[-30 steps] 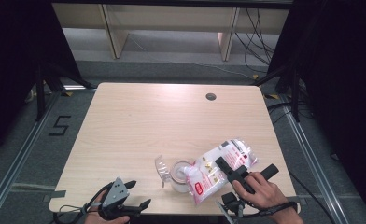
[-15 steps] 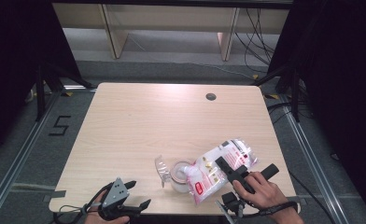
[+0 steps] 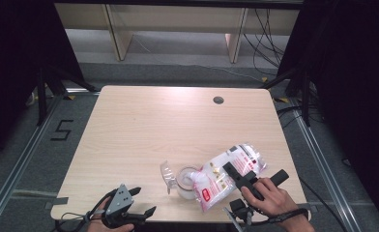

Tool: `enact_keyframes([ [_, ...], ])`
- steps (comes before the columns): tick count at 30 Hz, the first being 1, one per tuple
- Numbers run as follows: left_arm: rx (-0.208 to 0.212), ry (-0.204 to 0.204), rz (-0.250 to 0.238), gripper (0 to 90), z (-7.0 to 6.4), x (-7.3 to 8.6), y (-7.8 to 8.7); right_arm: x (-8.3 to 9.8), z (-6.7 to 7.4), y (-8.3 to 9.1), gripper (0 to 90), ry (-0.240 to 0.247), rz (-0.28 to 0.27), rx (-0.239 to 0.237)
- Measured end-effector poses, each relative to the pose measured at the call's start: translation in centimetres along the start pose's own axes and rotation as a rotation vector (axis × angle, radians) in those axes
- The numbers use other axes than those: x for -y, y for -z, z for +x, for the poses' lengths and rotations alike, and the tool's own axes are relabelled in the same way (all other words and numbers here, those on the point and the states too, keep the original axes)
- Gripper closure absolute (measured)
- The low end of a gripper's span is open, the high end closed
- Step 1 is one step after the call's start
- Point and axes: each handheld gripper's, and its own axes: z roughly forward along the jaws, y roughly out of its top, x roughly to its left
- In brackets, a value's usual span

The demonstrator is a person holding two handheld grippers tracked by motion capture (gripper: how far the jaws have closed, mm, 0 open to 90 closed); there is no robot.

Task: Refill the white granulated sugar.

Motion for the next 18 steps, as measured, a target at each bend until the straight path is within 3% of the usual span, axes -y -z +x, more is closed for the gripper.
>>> enact_keyframes([
  [4,0.0,0.0,0.001,19.8,-0.05,-0.01,0.0,0.02,-0.13,-0.04,69.9,0.015,-0.009,0.0],
  [6,-0.001,-0.003,0.003,19.8,-0.04,-0.01,0.01,0.02,0.14,0.1,69.9,-0.019,0.004,-0.002],
  [15,-0.003,-0.004,0.004,19.8,-0.01,-0.01,0.02,0.03,0.03,0.0,69.9,-0.003,-0.004,-0.004],
  [18,-0.005,-0.003,0.006,19.8,0.02,-0.01,0.01,0.05,0.16,0.11,69.9,-0.025,0.007,-0.004],
])
